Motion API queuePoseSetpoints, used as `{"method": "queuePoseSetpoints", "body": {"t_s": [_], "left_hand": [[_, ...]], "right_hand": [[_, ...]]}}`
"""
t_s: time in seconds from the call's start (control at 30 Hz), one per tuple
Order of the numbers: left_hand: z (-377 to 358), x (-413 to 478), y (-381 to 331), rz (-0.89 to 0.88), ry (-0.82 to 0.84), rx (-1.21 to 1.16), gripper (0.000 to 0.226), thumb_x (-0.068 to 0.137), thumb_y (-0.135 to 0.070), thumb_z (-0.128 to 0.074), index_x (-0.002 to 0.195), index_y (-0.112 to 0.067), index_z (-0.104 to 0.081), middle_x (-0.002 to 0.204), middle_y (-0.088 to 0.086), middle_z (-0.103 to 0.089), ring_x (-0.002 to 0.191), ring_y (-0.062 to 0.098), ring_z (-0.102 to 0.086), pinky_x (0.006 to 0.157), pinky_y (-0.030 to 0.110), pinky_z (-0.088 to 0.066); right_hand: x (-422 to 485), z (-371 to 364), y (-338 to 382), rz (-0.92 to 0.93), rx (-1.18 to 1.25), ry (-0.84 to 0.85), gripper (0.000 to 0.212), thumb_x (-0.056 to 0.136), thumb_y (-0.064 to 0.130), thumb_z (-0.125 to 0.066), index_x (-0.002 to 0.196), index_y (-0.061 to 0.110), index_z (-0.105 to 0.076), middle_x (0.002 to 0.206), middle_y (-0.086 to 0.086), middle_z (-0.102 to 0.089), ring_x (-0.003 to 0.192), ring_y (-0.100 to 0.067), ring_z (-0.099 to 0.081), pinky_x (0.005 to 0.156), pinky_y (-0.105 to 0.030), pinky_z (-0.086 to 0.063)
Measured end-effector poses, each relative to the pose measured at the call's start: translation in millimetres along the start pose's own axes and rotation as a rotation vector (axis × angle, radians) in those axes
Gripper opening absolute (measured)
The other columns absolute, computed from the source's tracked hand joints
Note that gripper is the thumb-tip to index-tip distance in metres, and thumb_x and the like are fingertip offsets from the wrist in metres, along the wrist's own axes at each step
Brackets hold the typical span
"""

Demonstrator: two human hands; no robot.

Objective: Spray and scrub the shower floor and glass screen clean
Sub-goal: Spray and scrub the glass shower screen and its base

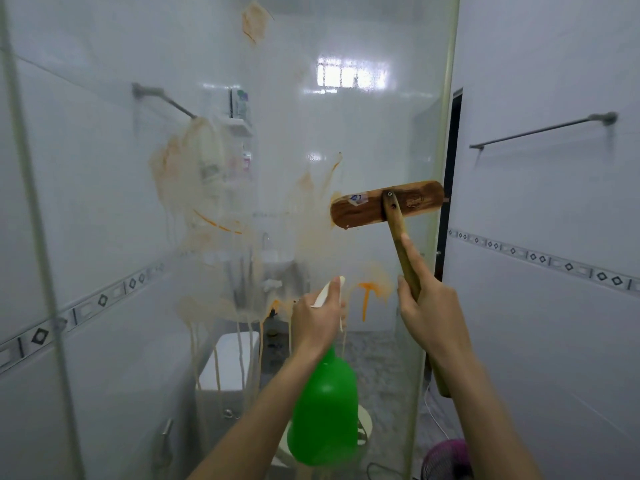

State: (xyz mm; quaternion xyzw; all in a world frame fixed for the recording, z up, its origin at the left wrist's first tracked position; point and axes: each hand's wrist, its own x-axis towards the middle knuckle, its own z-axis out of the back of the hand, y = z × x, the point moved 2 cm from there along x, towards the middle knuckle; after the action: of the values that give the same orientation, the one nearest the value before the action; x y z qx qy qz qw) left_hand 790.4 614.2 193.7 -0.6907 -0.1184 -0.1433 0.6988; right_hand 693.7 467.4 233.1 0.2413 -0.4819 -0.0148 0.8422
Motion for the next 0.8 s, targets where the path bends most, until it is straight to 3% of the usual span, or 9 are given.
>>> {"method": "queuePoseSetpoints", "body": {"t_s": [0.17, 0.33, 0.43, 0.5, 0.67, 0.8], "left_hand": [[31.6, 20.4, -44.8, -0.146, -0.121, -0.016, 0.047, 0.101, -0.044, -0.056, 0.067, -0.017, -0.074, 0.056, -0.005, -0.069, 0.054, 0.007, -0.067, 0.061, 0.028, -0.055], [61.1, 39.3, -79.4, -0.206, -0.205, -0.08, 0.049, 0.099, -0.047, -0.059, 0.065, -0.014, -0.072, 0.06, 0.007, -0.07, 0.055, 0.02, -0.067, 0.066, 0.036, -0.059], [89.2, 50.3, -84.7, -0.221, -0.251, -0.064, 0.046, 0.099, -0.048, -0.059, 0.065, -0.02, -0.073, 0.061, 0.002, -0.073, 0.062, 0.02, -0.072, 0.076, 0.04, -0.062], [110.1, 53.6, -81.5, -0.205, -0.289, -0.074, 0.044, 0.099, -0.048, -0.059, 0.065, -0.024, -0.073, 0.061, -0.002, -0.073, 0.066, 0.022, -0.074, 0.079, 0.045, -0.062], [154.0, 44.0, -57.7, -0.132, -0.428, 0.02, 0.058, 0.085, -0.069, -0.054, 0.059, -0.021, -0.072, 0.058, 0.001, -0.071, 0.067, 0.026, -0.073, 0.078, 0.05, -0.061], [171.0, 36.6, -53.3, -0.114, -0.4, 0.073, 0.059, 0.08, -0.071, -0.05, 0.061, -0.02, -0.074, 0.058, -0.004, -0.072, 0.069, 0.02, -0.074, 0.081, 0.046, -0.06]], "right_hand": [[1.6, -9.5, 4.9, 0.017, 0.03, -0.003, 0.074, 0.096, 0.014, -0.054, 0.152, 0.041, -0.015, 0.057, -0.006, -0.055, 0.044, -0.014, -0.049, 0.045, -0.02, -0.041], [6.0, -17.9, 15.7, 0.024, 0.017, -0.013, 0.075, 0.095, 0.014, -0.055, 0.152, 0.042, -0.014, 0.054, -0.002, -0.053, 0.043, -0.013, -0.049, 0.04, -0.017, -0.034], [8.7, -23.1, 22.7, 0.036, 0.037, -0.009, 0.075, 0.095, 0.015, -0.055, 0.152, 0.043, -0.014, 0.055, -0.002, -0.055, 0.043, -0.014, -0.05, 0.041, -0.023, -0.038], [10.1, -27.0, 27.8, 0.056, 0.042, 0.01, 0.076, 0.096, 0.014, -0.055, 0.152, 0.043, -0.013, 0.056, -0.003, -0.057, 0.044, -0.015, -0.051, 0.042, -0.021, -0.038], [11.7, -40.2, 43.0, 0.08, 0.022, 0.029, 0.077, 0.095, 0.015, -0.055, 0.153, 0.041, -0.011, 0.051, 0.003, -0.051, 0.039, -0.01, -0.046, 0.039, -0.014, -0.028], [10.7, -53.5, 58.2, 0.115, 0.035, 0.035, 0.078, 0.094, 0.015, -0.056, 0.153, 0.04, -0.012, 0.054, 0.0, -0.053, 0.041, -0.012, -0.046, 0.04, -0.028, -0.037]]}}
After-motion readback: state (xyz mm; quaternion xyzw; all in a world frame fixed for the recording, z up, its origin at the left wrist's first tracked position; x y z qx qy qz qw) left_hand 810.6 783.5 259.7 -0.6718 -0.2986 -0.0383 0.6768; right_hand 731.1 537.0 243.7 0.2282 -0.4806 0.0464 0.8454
